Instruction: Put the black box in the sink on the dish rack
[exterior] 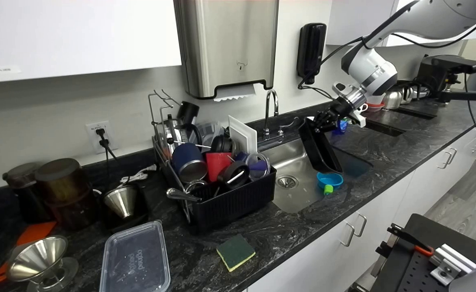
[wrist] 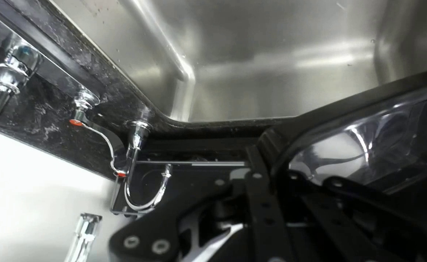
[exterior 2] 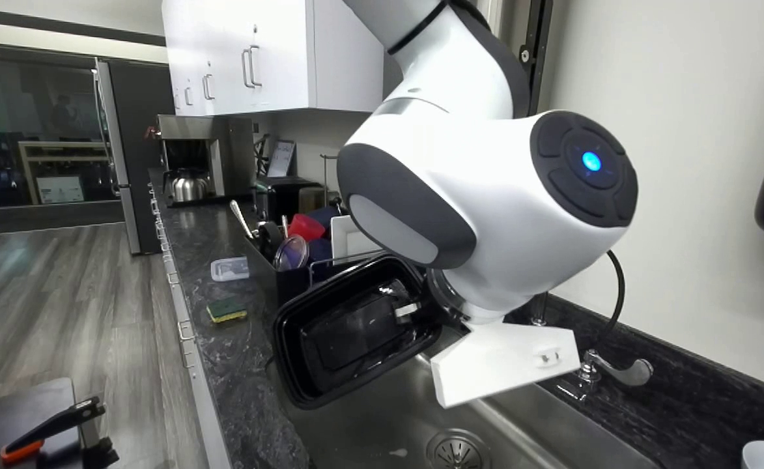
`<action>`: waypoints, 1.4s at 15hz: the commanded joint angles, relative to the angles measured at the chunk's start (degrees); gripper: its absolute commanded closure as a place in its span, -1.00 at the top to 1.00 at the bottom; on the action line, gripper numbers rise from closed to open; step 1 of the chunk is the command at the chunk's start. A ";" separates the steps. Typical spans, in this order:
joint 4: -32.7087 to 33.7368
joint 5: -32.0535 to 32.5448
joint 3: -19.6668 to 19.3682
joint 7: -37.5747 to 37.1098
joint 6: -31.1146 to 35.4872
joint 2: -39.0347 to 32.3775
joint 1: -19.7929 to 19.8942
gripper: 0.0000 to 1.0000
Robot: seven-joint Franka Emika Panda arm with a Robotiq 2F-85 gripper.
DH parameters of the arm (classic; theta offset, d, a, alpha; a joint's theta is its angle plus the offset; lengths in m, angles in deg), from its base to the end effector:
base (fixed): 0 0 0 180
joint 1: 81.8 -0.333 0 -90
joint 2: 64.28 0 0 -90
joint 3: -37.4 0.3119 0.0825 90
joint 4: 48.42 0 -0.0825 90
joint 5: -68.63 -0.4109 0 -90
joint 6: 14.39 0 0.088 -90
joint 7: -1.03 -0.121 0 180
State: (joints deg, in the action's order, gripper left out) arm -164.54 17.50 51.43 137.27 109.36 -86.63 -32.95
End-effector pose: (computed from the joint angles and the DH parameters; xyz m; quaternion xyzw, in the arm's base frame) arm 0.5155 -0.3096 0.2211 -0.7753 -0.4985 -0.3582 0.1488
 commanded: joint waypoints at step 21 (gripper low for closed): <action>-9.72 -10.03 -5.36 13.10 -21.98 16.72 -8.49 -0.98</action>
State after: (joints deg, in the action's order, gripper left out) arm -171.84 9.31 45.16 149.79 86.13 -71.22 -42.87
